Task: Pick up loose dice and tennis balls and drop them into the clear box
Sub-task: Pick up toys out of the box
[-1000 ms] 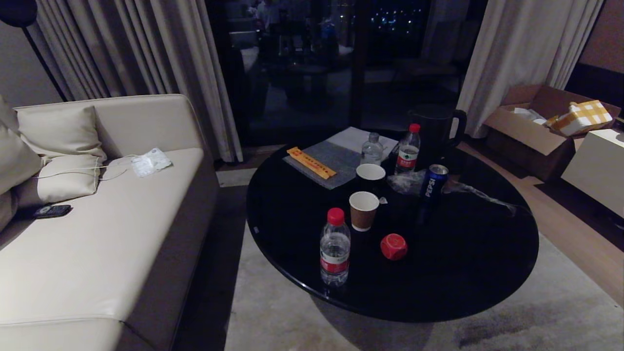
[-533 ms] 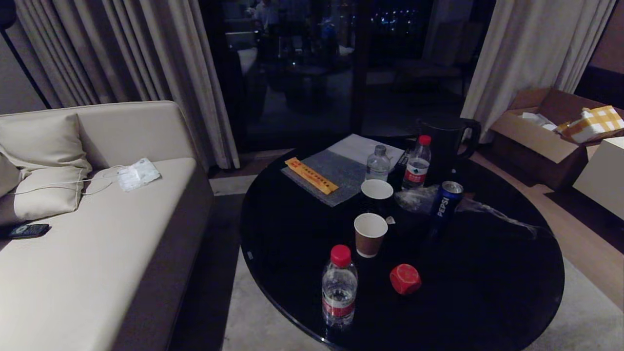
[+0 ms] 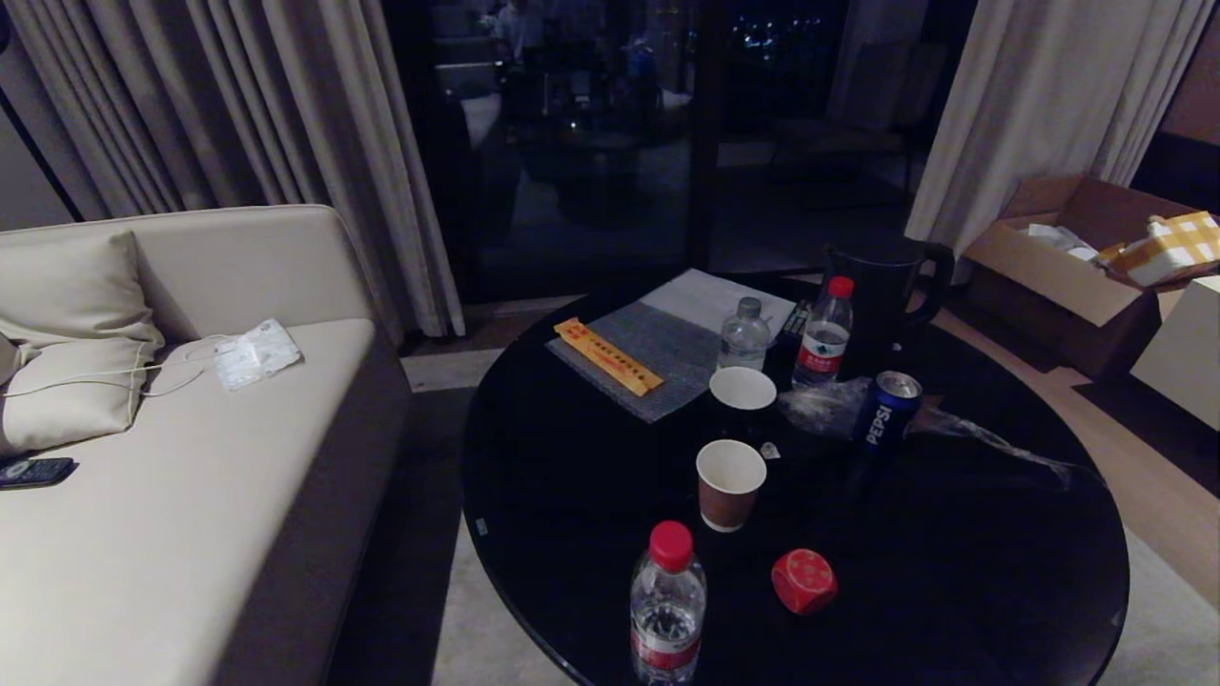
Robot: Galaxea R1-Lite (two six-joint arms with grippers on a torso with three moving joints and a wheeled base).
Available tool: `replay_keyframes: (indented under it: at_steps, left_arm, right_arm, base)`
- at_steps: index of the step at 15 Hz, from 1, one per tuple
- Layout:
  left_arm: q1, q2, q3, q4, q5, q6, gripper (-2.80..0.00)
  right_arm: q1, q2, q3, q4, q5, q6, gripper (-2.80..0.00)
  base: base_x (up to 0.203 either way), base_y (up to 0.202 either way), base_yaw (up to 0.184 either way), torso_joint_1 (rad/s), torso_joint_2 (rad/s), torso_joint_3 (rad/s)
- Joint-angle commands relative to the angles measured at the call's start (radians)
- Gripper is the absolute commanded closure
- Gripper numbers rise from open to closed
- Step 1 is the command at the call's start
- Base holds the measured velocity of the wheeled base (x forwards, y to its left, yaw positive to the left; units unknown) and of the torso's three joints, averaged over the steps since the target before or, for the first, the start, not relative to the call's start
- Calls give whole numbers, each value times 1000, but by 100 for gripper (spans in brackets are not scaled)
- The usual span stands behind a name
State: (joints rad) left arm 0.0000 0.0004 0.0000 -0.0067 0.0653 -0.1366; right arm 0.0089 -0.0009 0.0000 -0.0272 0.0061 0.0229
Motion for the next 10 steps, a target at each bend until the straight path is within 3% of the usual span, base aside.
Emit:
replay_keyframes:
  at_steps: [1,10]
  left_arm:
    - [0,0,0,-1,1,-1,0]
    - [0,1,0,-1,1,-1,0]
  right_arm:
    - [0,1,9,0,0,0,0]
    - [0,1,9,0,0,0,0]
  base:
    - [0,0,0,0,0,0]
    - [0,0,0,0,0,0]
